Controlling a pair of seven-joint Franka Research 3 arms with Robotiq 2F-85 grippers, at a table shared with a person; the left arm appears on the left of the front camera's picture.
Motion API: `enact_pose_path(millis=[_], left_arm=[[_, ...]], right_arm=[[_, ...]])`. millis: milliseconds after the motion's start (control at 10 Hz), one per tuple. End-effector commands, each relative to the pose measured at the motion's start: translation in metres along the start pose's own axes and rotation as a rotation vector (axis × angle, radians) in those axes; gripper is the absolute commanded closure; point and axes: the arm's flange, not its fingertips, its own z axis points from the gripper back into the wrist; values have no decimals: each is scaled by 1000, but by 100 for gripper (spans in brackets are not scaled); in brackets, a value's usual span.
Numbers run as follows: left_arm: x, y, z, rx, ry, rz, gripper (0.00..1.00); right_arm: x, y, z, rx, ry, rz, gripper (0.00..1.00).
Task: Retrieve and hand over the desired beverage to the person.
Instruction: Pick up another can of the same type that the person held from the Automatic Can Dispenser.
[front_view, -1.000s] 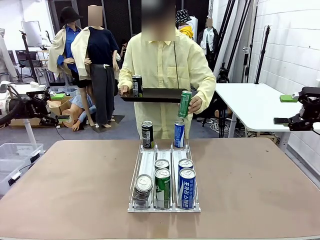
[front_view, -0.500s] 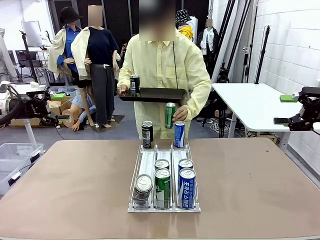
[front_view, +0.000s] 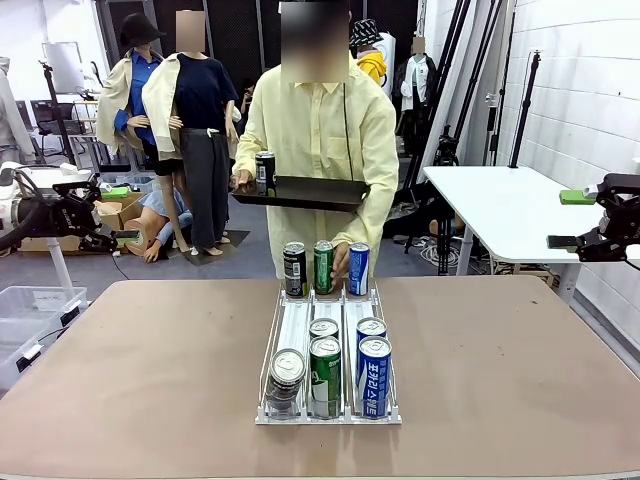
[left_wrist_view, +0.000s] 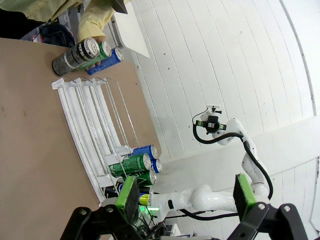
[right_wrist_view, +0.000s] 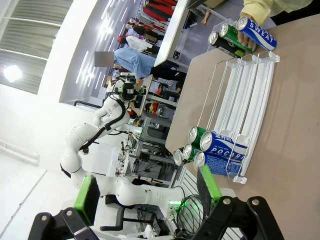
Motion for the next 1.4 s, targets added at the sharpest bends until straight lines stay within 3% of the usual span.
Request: enact_pose_path(millis=[0,1300], left_arm=[[-1,-1,0,10,-4,-2,0],[-1,-1,0,10,-4,-2,0]], right_arm=[[0,1,0,11,1,-7,0],[0,1,0,11,1,-7,0]])
